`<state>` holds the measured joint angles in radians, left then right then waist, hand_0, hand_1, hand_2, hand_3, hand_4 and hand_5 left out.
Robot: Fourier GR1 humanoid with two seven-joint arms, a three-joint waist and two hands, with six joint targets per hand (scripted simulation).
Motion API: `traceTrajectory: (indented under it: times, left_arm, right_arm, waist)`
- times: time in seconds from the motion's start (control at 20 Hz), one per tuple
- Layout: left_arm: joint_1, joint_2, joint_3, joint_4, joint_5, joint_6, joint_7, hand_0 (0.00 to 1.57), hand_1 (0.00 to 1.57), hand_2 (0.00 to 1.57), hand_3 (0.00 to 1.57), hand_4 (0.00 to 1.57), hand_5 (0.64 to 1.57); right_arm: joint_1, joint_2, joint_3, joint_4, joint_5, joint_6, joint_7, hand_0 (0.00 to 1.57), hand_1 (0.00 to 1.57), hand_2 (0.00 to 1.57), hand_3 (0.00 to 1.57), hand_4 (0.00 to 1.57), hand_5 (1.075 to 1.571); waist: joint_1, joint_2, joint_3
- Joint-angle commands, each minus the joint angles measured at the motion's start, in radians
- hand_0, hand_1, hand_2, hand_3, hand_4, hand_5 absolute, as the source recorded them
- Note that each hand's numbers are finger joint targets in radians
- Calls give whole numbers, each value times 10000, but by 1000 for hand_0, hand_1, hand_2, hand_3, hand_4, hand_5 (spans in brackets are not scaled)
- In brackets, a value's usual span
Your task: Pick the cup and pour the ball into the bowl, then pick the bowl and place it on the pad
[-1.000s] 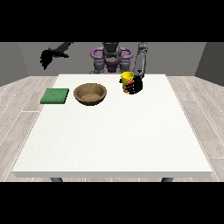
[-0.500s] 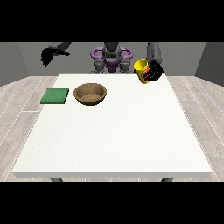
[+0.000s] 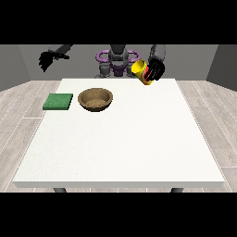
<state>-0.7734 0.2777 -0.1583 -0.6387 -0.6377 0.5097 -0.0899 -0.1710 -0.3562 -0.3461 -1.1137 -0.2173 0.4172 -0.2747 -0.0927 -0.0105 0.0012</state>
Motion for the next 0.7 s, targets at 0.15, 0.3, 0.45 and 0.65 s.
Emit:
traceTrajectory:
  times: [0.15, 0.3, 0.45, 0.65]
  left_arm:
    - [-1015, -556, -1447, 251, -2427, 16, 2540, 1516, 1516, 1571, 1571, 1571, 1211]
    - [-1688, -1100, -2530, 369, -3846, -221, 3543, 1553, 1553, 1571, 1571, 1571, 1203]
    - [-1795, -1484, -3472, 601, -5142, -242, 4129, 1538, 1538, 1571, 1571, 1485, 1334]
    - [-2464, -1563, -4295, 968, -6207, -1552, 4350, 1482, 1482, 1571, 1571, 1571, 1204]
  right_arm:
    - [-110, -100, 3, 481, 59, 106, -15, 0, 0, 0, 0, 0, 1570]
    - [-251, -349, -124, 998, 96, 233, -127, 0, 0, 0, 0, 0, 1570]
    - [-530, -476, -248, 1050, -119, 332, 34, 0, 0, 0, 0, 0, 1571]
    - [-269, -366, -153, 1241, -26, 567, -400, 0, 0, 0, 0, 0, 1571]
  waist:
    - [-115, -562, 4]
    - [101, -712, 22]
    - [56, -765, 16]
    - [-318, -480, 12]
